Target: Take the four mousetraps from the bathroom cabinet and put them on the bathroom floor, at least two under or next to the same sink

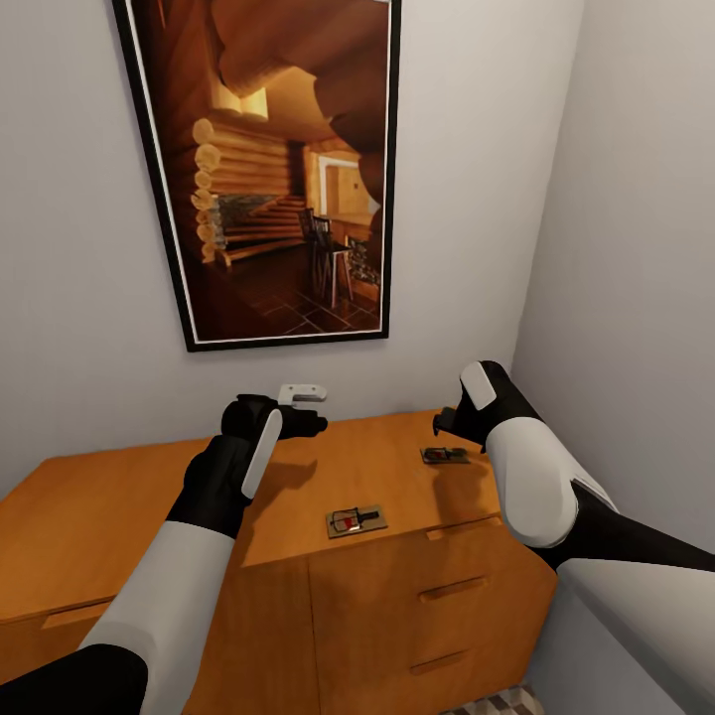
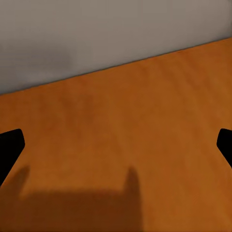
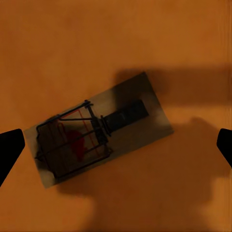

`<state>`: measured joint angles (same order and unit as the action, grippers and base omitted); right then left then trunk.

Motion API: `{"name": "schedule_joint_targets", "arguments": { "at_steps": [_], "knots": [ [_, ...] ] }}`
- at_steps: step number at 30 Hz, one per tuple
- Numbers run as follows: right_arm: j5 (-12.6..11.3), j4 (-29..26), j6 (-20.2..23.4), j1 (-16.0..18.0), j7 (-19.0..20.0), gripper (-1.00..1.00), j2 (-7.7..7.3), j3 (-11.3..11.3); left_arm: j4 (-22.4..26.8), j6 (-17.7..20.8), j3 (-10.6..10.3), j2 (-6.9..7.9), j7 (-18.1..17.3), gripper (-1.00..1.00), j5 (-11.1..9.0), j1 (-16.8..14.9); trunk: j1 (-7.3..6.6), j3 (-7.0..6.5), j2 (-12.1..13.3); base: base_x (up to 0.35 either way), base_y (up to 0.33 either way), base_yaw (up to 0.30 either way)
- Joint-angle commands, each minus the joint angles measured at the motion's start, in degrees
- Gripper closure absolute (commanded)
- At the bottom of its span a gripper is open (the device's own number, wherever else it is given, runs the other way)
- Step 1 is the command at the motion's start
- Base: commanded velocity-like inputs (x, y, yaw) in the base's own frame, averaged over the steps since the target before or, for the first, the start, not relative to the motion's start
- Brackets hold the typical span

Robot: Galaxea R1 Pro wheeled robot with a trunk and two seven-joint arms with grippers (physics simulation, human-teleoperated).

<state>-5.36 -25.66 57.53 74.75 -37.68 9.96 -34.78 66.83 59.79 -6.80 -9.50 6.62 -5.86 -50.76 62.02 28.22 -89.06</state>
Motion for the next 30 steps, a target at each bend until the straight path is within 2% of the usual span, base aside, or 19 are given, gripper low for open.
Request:
{"name": "schedule_joint_targets", "arguments": {
  "at_steps": [1,21,30],
  "knots": [
    [-0.6,-0.1,0.0,0.0,-0.6,-1.0,0.04,-0.2,0.0,0.2,-0.1,0.01,0.6,-1.0,-0.6,0.0,0.0,0.07,0.0,0.003,0.0,0.0],
    [-0.7,0.4,-0.1,0.0,-0.8,-1.0,0.04,-0.5,0.1,0.2,-0.1,0.01,0.6,-1.0,-0.6,0.0,0.0,0.07,0.0,0.0,0.0,0.0],
    [-0.8,0.9,-3.3,0.2,-0.8,-1.0,0.04,-0.5,0.0,0.2,-0.1,0.01,0.6,-1.0,-0.6,0.0,0.0,0.07,0.0,0.0,0.0,0.0]
  ]
}}
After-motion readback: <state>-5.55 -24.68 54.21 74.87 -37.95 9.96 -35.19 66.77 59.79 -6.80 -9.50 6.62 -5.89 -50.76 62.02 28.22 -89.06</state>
